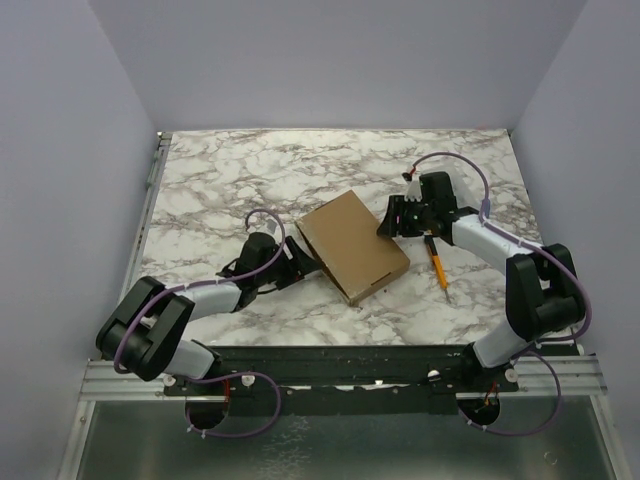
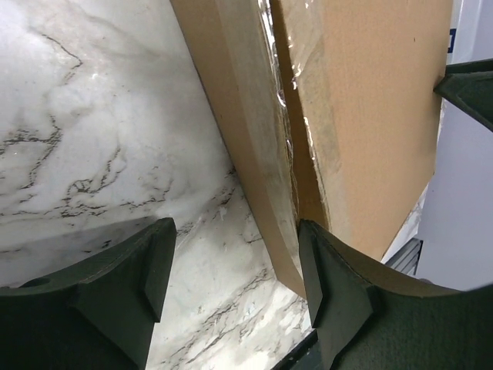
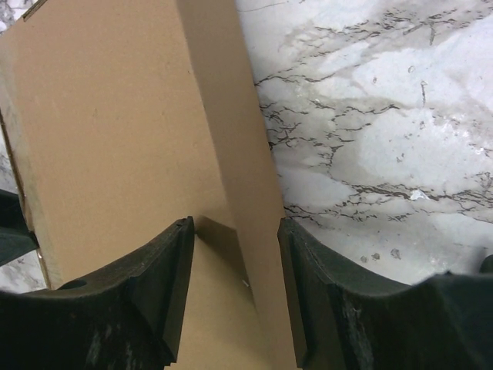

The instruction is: Unpack the express box

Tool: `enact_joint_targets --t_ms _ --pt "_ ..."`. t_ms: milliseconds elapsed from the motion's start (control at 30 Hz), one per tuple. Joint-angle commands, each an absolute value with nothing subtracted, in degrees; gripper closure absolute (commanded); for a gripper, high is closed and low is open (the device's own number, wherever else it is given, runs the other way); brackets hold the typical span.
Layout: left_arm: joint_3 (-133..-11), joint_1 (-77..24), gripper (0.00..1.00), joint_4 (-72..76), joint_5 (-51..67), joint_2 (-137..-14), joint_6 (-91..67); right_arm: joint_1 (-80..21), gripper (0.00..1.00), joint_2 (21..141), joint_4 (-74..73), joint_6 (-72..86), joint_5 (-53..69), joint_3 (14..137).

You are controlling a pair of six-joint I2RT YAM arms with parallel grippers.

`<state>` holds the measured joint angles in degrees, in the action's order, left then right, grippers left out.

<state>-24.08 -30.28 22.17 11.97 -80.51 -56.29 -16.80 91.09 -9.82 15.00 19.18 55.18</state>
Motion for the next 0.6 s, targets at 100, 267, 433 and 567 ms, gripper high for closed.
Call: enact_joint_targets --t_ms 100,267,433,567 --pt "-23.1 -29.1 0.31 14.6 9.8 -81.1 -53.4 -16.5 0.46 92.2 -10.1 14.9 18.9 54.3" --pt "-25.0 -29.1 0.30 14.9 12.4 -79.1 -51.1 -16.5 0.46 92.4 -10.3 14.5 20.7 54.3" --pt "-28.9 -29.8 0.15 14.0 18.1 -76.9 -49.8 -16.5 0.46 91.9 -9.3 14.9 21.9 53.4" --pt "-28.4 -32.7 0.06 11.8 16.1 -73.1 -53.9 -16.5 0.46 92.1 -9.6 14.7 21.6 53.5"
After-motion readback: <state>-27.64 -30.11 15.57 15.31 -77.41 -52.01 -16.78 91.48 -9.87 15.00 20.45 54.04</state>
